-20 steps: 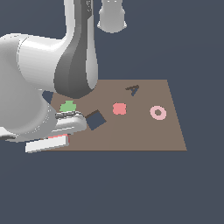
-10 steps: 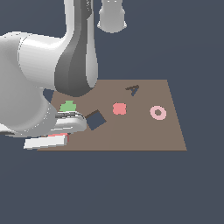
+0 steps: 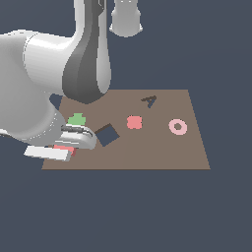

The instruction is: Insert a designated object into the corresponding slot on a board.

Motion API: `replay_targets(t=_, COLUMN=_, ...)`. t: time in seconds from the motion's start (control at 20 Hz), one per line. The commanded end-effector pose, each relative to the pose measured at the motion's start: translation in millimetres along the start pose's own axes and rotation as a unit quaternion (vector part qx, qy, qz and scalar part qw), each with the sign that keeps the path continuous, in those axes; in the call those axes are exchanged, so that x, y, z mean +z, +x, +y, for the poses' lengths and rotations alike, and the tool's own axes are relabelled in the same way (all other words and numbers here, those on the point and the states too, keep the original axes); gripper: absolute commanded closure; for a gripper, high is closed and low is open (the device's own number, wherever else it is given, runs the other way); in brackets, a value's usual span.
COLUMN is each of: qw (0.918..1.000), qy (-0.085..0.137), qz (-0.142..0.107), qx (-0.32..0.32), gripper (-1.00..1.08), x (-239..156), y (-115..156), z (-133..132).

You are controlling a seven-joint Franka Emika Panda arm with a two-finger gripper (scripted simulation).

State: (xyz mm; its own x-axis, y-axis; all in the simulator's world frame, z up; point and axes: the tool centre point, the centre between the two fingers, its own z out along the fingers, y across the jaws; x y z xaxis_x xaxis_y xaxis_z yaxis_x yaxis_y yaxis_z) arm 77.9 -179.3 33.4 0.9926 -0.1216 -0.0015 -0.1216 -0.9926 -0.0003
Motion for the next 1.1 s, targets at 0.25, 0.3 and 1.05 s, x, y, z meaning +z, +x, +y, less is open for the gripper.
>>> replay_targets(t=0.25, qw=0.9910, qy=0.000, qz=0.001, qx=0.134, gripper=1.08, x=-1, y=-17, z=0)
replay_targets(t=0.3, qw=0.9881, qy=0.000, qz=0.001, qx=0.154, gripper=1.08, x=-2, y=-20, z=-1)
replay_targets(t=1.05, qw=0.8993, qy=0.001, qz=0.001, qx=0.437, gripper=1.08, x=-3, y=-55, z=-19)
